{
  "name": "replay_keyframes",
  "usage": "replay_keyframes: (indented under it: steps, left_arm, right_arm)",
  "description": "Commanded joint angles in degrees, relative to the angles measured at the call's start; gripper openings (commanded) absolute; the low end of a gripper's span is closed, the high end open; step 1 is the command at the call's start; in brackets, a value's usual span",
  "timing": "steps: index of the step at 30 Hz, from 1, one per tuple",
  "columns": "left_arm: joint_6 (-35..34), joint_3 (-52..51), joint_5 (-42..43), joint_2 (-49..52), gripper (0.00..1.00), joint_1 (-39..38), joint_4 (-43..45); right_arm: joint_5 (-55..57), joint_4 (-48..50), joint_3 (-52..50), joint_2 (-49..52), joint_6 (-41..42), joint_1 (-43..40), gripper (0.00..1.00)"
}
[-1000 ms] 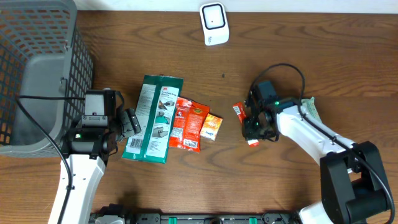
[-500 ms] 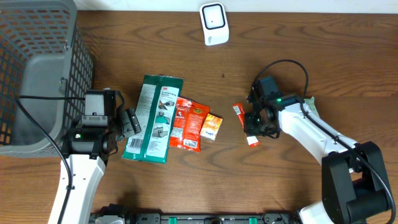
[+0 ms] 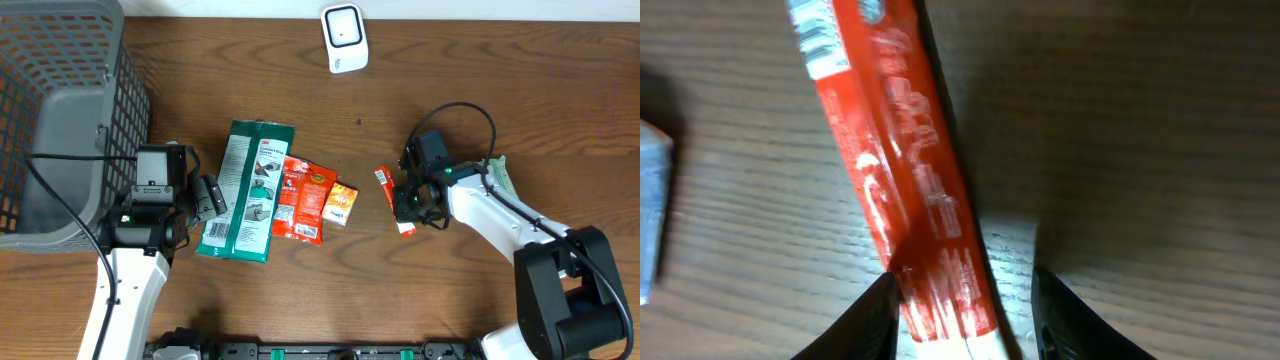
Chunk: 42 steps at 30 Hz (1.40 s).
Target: Scan the item barcode
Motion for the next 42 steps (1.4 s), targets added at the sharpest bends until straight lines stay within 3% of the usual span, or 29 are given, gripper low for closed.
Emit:
replay_keyframes:
  steps: [1,9,12,17,32,42]
  left_arm:
    - [-0.1,0.8,0.3,0.2,0.85,0.2,0.1]
    - [-0.1,0.8,0.3,0.2,0.85,0.2,0.1]
    - [-0.1,0.8,0.3,0.2,0.85,0.2,0.1]
    - [-0.1,0.8,0.3,0.2,0.85,0.2,0.1]
    - [-0.1,0.8,0.3,0.2,0.85,0.2,0.1]
    - [-0.1,0.8,0.3,0.2,0.85,0.2,0.1]
  right_arm:
    - [0.5,1.1,-2.4,0.5,1.0,-0.2,0.38]
    - [0.5,0.3,-3.8,0.5,1.8,-0.3,0.20]
    - [0.6,0.3,-3.4,0.5,1.1,-0.3,0.17]
    - [0.6,-0.4,-1.6,0.5,-2.3,-0.3,0.02]
    - [0.3,-0.5,1.3,-0.3,-9.8,-0.3,0.01]
    - [0.1,-4.9,3.8,-3.3,-10.2,-0.3,0.01]
